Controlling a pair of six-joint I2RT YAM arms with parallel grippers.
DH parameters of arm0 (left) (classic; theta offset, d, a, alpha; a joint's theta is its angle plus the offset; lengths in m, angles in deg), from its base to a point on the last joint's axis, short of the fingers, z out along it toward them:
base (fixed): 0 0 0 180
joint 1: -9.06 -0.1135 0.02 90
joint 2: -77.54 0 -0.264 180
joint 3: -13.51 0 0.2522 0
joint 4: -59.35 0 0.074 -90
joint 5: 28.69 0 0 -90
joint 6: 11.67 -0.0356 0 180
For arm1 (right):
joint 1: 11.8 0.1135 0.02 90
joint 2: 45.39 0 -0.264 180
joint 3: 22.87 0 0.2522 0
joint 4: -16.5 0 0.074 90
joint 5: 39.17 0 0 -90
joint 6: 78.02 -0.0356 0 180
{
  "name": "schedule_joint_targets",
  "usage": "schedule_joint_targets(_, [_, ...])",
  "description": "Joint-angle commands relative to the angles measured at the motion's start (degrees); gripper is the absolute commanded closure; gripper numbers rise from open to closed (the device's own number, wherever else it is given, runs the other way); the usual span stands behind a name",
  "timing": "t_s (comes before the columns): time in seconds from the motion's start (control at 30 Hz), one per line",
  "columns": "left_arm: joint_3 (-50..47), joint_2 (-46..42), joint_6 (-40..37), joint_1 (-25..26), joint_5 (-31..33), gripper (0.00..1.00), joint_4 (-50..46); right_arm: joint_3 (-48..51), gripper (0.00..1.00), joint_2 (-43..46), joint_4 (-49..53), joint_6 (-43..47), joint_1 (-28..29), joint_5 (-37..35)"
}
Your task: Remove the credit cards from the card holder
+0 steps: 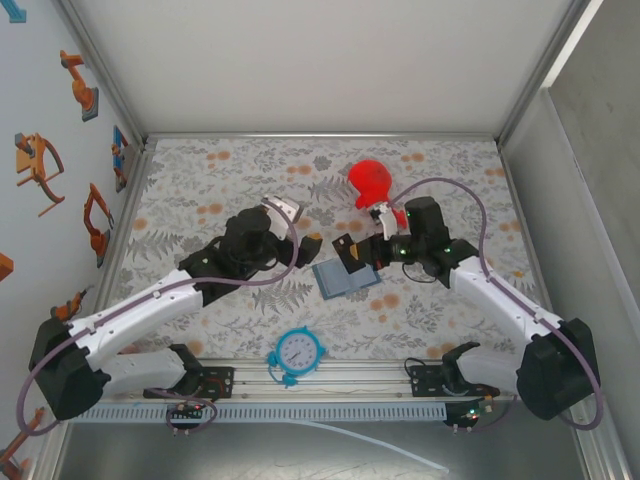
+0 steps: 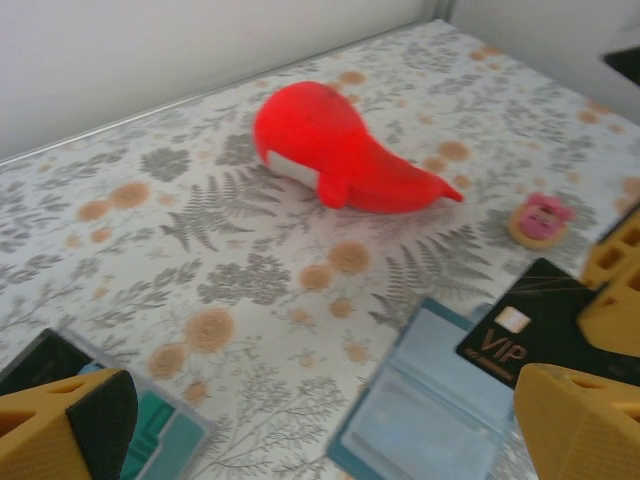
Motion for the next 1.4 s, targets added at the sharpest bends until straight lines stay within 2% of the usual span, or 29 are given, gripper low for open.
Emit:
schedule_joint_targets(0.0, [0.1,-1.5,-4.4,-1.9,-11.9,0.03,-5.2,-4.2,1.0,0.5,4.6,7.0,3.1,3.0])
schedule_joint_targets(0.13, [0.1,-2.5,-7.3,-3.0,-18.9,0.0,-7.5,-8.8,1.0,-0.7,10.4,13.0,6.4,3.2])
schedule_joint_targets(0.53, [0.8,-0.7,-12.1,-3.1,-33.2,0.38,-10.7,-16.4,1.0,-5.5,20.0,23.3,10.7,8.5])
schedule_joint_targets(0.67, [1.7,0.7,-13.5,-3.1,-35.1,0.63,-12.3,-17.2,1.0,-6.3,20.5,24.1,11.0,8.7])
schedule_joint_targets(0.8, [2.0,1.7,-14.1,-3.1,-36.6,0.8,-12.6,-17.4,1.0,-6.3,20.0,24.2,11.0,9.5])
schedule_joint_targets(0.9, [2.0,2.2,-14.2,-3.1,-36.9,0.99,-12.3,-17.3,1.0,-5.8,19.5,24.0,11.0,9.3])
schedule_joint_targets(1.03, [1.4,0.8,-13.4,-3.1,-35.5,1.0,-11.3,-15.5,0.98,-3.8,16.5,21.2,11.0,5.4])
schedule_joint_targets(1.13, [0.3,-1.6,-12.2,-3.1,-32.7,1.0,-10.3,-13.9,0.77,-1.0,12.8,17.0,11.0,1.1])
schedule_joint_targets(1.17, [-0.3,-2.8,-11.4,-3.1,-31.3,1.0,-9.6,-13.2,0.73,0.3,11.4,15.4,11.0,-0.5])
schedule_joint_targets(1.37, [-5.7,-11.5,-1.9,-3.1,-22.1,1.0,-1.7,-7.1,0.59,7.5,0.4,5.5,10.9,-13.3])
